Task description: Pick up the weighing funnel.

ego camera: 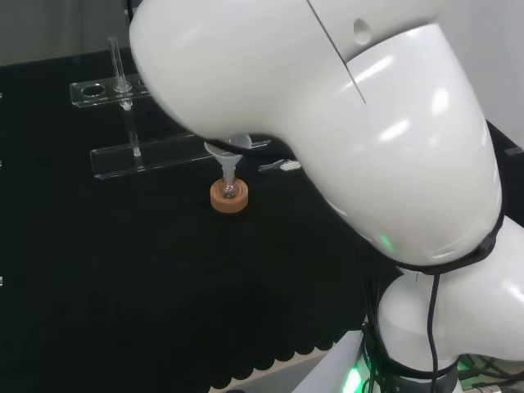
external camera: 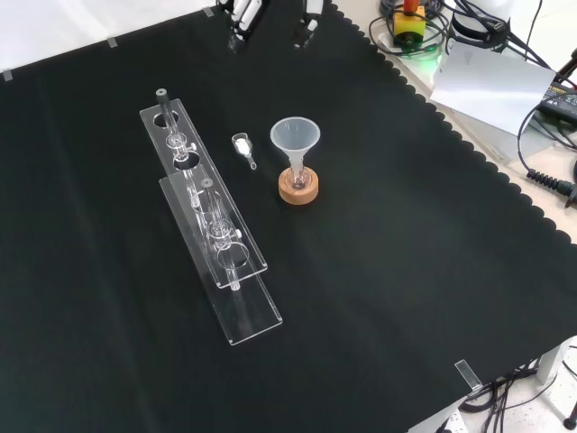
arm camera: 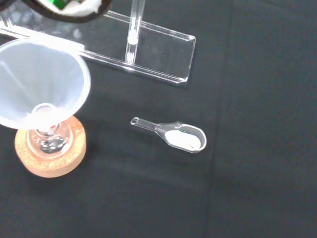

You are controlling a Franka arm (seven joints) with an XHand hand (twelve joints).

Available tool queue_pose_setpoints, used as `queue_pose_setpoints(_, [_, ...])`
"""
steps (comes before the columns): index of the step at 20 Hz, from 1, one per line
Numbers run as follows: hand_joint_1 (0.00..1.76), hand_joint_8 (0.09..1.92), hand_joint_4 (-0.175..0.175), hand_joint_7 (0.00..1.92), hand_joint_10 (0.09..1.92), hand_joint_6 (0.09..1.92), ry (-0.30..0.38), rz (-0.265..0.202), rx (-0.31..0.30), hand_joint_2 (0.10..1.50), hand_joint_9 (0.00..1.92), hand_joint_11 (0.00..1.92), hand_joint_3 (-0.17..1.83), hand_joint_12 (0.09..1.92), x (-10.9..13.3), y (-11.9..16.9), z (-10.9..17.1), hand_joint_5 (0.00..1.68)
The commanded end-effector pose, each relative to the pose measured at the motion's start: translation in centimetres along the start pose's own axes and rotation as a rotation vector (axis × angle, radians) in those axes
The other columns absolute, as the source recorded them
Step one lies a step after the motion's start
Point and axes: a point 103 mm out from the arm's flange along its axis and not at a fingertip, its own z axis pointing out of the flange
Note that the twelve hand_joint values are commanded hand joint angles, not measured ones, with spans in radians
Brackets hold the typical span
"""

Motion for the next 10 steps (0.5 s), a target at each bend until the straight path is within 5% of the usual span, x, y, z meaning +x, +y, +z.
queue_pose_setpoints(1, [0.79, 0.67, -0.02, 0.54, 0.53, 0.09, 0.058, 0.019, 0.011, 0.68, 0.84, 0.46, 0.54, 1.3, -3.0, 1.0, 1.7, 0.51])
queue_pose_setpoints(10, [0.8, 0.68, -0.024, 0.55, 0.52, 0.09, 0.118, 0.048, 0.022, 0.68, 0.86, 0.48, 0.55, 1.3, -6.7, 3.5, 4.8, 0.53])
